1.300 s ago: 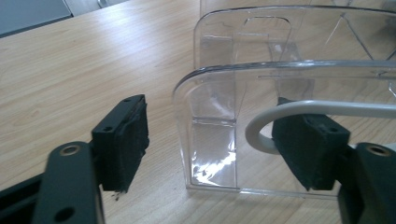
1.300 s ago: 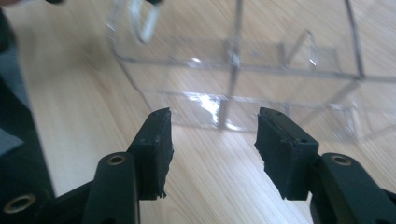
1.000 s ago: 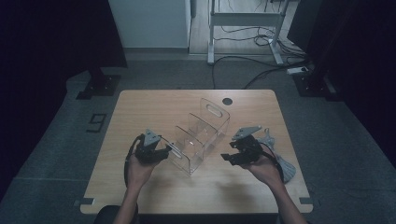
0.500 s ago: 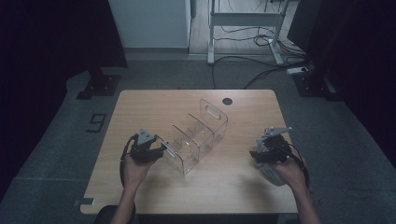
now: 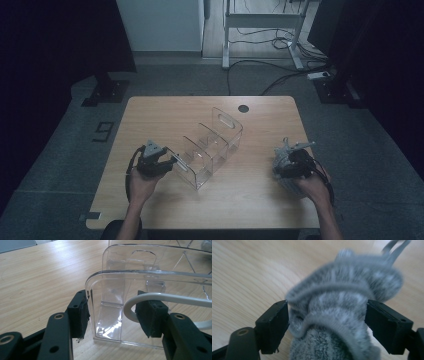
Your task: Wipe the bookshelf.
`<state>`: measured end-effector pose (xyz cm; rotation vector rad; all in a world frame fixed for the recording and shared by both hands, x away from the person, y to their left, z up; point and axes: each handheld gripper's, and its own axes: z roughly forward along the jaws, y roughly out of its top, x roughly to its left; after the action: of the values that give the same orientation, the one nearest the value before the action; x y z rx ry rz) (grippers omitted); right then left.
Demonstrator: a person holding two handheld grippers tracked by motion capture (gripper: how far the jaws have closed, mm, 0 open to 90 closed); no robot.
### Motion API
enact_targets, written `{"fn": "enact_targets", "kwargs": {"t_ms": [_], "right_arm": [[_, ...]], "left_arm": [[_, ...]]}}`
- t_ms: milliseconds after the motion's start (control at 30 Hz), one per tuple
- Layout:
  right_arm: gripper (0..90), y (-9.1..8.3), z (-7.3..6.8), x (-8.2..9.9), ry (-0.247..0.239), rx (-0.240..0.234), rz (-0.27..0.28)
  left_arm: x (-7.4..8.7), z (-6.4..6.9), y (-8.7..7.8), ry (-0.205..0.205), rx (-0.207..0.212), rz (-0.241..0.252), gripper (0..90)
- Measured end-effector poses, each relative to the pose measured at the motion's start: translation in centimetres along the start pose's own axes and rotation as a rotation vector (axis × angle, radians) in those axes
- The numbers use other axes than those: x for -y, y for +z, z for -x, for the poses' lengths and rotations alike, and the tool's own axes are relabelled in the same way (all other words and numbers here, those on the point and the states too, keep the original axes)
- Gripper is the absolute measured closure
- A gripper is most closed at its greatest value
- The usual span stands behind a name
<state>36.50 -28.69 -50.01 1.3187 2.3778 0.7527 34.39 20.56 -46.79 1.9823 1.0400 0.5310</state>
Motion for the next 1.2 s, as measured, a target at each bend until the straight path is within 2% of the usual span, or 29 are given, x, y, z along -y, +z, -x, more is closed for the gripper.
{"fn": "enact_targets", "kwargs": {"t_ms": [167,267,367,500,667,700,800,933,967,1033,1100,1133,1200], "right_arm": [[17.5,1.6,0.2,0.7,0.010,-0.027,-0.054],[16.7,1.9,0.2,0.8,0.016,-0.035,-0.076],[28.2,2.2,0.3,1.0,0.022,-0.024,-0.095],[42.9,2.2,0.5,1.2,0.063,-0.056,-0.101],[52.4,2.2,0.3,1.2,0.110,-0.056,-0.103],[55.4,2.1,0.1,1.1,0.110,-0.053,-0.110],[56.6,1.9,-0.1,1.0,0.097,-0.050,-0.108],[57.0,1.2,-0.1,0.9,0.097,-0.045,-0.076],[57.0,0.6,0.0,0.9,0.102,-0.045,-0.048],[56.9,0.3,0.0,0.8,0.106,-0.052,-0.035],[56.7,-0.5,0.0,0.6,0.106,-0.066,0.009],[56.7,-0.5,0.0,0.6,0.106,-0.066,0.009],[56.5,-1.2,-0.3,0.2,0.106,-0.089,0.043]], "left_arm": [[0.4,0.1,-0.5,0.004,0.004,-0.002,45.6],[0.5,0.2,-0.8,0.006,0.007,-0.003,45.6],[0.8,0.3,-1.3,0.013,0.015,-0.006,45.6],[1.1,0.4,-1.7,0.020,0.022,-0.007,45.6],[1.4,0.6,-2.2,0.027,0.032,-0.008,45.7],[1.5,0.7,-2.3,0.030,0.037,-0.007,45.6],[1.6,0.9,-2.4,0.032,0.040,-0.006,45.7],[1.7,1.1,-2.5,0.040,0.052,-0.007,45.7],[1.7,1.1,-2.5,0.041,0.059,-0.007,45.7],[1.7,1.2,-2.5,0.043,0.061,-0.007,45.7],[1.7,1.3,-2.4,0.045,0.070,-0.005,45.7],[1.7,1.3,-2.4,0.045,0.070,-0.005,45.7],[1.6,1.4,-2.4,0.053,0.084,-0.003,45.8]]}}
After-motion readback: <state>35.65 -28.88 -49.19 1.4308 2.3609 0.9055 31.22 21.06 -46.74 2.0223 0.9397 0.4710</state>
